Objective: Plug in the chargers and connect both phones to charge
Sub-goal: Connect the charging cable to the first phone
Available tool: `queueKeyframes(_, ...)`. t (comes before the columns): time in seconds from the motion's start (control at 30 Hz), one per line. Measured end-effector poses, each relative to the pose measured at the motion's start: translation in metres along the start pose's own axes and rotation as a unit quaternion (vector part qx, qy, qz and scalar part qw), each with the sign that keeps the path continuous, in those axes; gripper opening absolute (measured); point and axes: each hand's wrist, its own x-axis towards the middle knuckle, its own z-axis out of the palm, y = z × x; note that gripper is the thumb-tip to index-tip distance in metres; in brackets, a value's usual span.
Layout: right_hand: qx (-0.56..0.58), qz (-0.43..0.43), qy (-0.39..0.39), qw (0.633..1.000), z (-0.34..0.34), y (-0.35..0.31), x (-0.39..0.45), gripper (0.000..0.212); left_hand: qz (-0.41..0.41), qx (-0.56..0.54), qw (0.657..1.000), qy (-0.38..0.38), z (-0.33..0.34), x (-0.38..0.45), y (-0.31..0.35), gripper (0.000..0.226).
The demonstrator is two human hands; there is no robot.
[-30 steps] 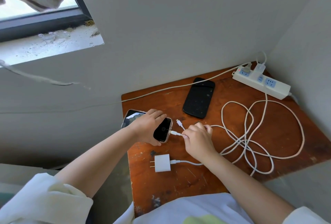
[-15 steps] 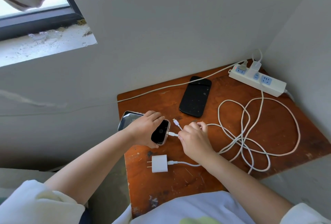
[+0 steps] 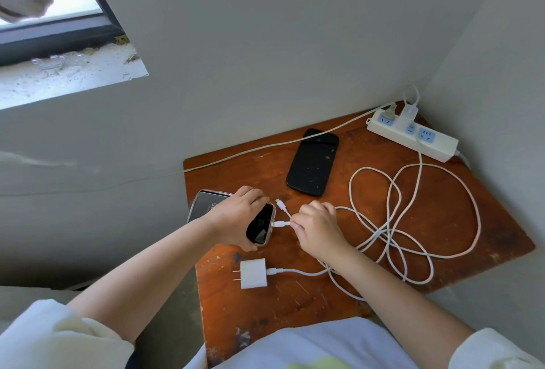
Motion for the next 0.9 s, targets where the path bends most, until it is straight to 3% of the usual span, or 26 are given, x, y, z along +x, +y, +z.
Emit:
queueKeyframes(0.2,0.031,0.029,0.004,0.999,0.000,-0.003,-0.005,0.021,-0.002,0.003,1.000,0.014,0.001,-0.002,0.004,0.089)
queueKeyframes(0.4,0.023,0.035,0.034,0.999,0.000,-0.009,-0.012,0.008,-0.010,-0.007,0.999,0.036,-0.002,-0.003,0.004,0.090)
queueKeyframes(0.9,-0.015,0.054,0.068,0.996,-0.007,-0.013,-0.014,0.013,-0.012,-0.038,0.998,0.056,-0.003,-0.001,0.007,0.088)
